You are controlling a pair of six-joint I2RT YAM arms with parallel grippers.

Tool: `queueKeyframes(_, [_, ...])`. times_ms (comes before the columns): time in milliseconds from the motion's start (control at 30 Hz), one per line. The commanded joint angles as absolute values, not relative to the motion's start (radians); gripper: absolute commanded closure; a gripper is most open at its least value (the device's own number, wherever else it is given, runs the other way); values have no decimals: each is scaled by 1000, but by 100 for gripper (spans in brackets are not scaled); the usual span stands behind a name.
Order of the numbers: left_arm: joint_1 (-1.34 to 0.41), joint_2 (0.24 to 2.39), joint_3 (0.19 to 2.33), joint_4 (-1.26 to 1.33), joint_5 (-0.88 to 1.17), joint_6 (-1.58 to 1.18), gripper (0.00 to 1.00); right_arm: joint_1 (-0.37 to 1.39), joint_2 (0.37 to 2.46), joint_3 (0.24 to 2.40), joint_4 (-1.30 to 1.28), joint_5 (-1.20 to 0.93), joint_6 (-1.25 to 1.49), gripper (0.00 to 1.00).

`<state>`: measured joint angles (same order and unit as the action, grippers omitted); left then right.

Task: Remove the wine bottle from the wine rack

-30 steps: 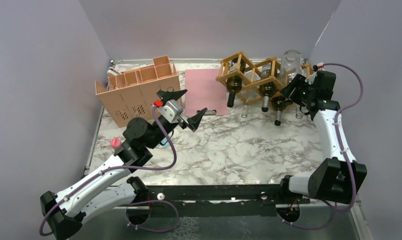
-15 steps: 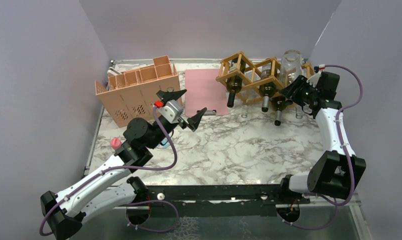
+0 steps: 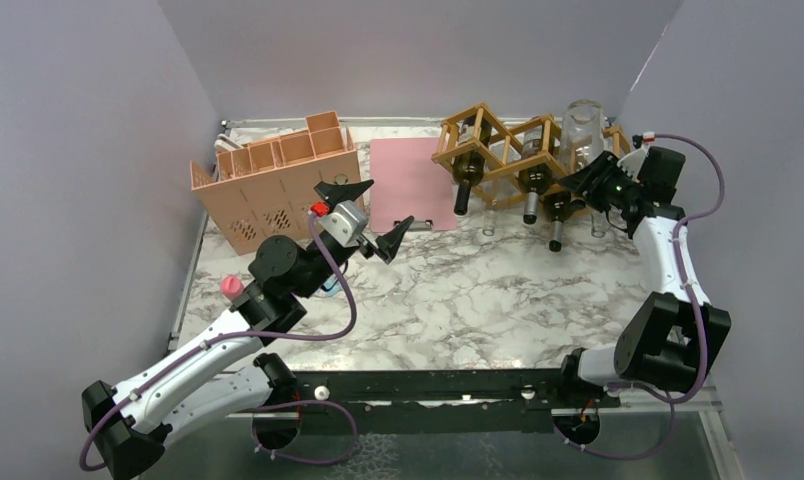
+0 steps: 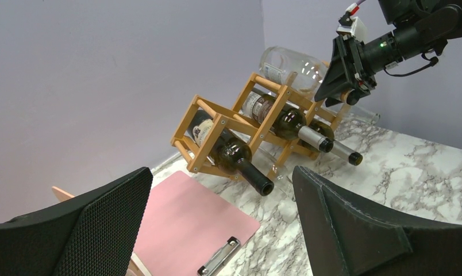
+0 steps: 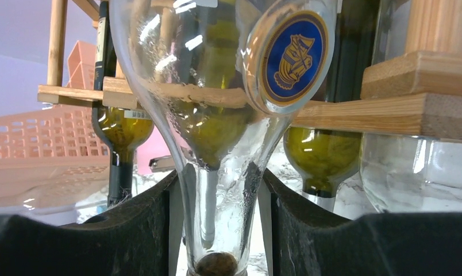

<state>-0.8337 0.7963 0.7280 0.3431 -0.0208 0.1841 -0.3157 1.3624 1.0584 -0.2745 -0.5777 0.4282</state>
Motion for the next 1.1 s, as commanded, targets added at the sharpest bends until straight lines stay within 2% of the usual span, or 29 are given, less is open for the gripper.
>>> queueKeyframes(0, [-840, 800, 720, 372, -34, 186, 1, -328, 1377, 1039, -213, -654, 458, 50])
queueKeyframes(67, [-839, 803, 719, 372, -31, 184, 1, -331, 1379, 1035, -210, -655, 457, 51])
queueKeyframes(333, [-839, 810, 721, 371, -25, 182, 1, -346, 1367, 1018, -182, -681, 466, 63])
queueKeyframes(667, [-840, 811, 722, 372, -20, 175, 1, -356, 1299, 904, 32, -781, 617, 68])
queueKeyframes(1067, [-839, 803, 723, 372, -18, 174, 1, -356, 1243, 868, 152, -823, 712, 72])
